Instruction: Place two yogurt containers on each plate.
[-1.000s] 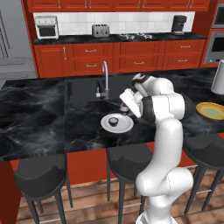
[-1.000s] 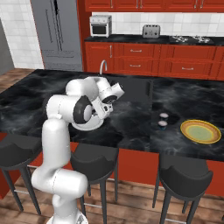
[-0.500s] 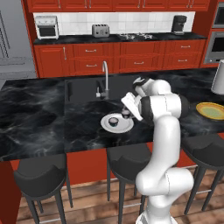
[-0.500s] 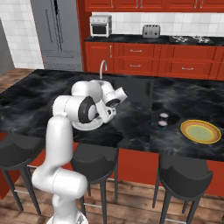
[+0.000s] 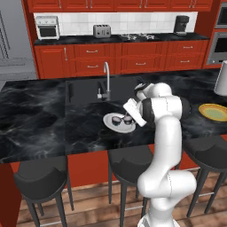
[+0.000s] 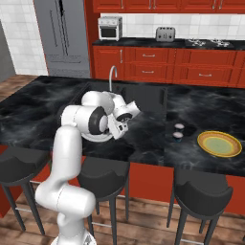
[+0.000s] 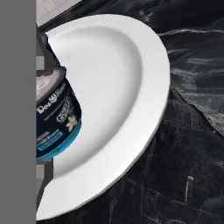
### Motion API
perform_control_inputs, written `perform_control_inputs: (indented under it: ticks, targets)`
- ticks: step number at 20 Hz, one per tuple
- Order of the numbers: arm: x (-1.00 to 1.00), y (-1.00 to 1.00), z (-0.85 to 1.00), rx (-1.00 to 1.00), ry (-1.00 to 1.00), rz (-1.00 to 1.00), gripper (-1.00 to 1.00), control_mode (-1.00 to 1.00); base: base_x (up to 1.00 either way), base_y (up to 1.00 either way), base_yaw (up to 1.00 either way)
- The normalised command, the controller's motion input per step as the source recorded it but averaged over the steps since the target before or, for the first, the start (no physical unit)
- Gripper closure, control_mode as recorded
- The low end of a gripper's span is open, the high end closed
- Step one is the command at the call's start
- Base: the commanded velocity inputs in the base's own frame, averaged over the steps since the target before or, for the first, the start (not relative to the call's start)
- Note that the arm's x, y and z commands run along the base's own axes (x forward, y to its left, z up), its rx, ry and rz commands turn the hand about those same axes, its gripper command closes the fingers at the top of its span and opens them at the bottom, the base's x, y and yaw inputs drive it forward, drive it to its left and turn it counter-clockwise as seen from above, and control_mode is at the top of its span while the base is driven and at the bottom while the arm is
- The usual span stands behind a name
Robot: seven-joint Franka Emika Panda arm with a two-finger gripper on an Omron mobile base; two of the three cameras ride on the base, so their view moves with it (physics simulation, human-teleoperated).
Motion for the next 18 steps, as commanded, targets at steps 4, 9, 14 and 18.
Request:
perform_control_inputs:
  ticks: [4, 9, 14, 18]
  targets:
    - [0.01, 0.00, -0.08, 0.00, 0.00, 0.00, 1.00, -1.00, 0.00, 0.00, 0.00]
    - [0.00, 0.06, 0.00, -0.01, -0.02, 0.00, -1.00, -1.00, 0.00, 0.00, 0.00]
    - [-0.03, 0.01, 0.06, 0.00, -0.09, 0.00, -1.00, -1.00, 0.00, 0.00, 0.00]
    - [-0.06, 0.00, 0.07, 0.00, -0.09, 0.00, -1.00, -1.00, 0.00, 0.00, 0.00]
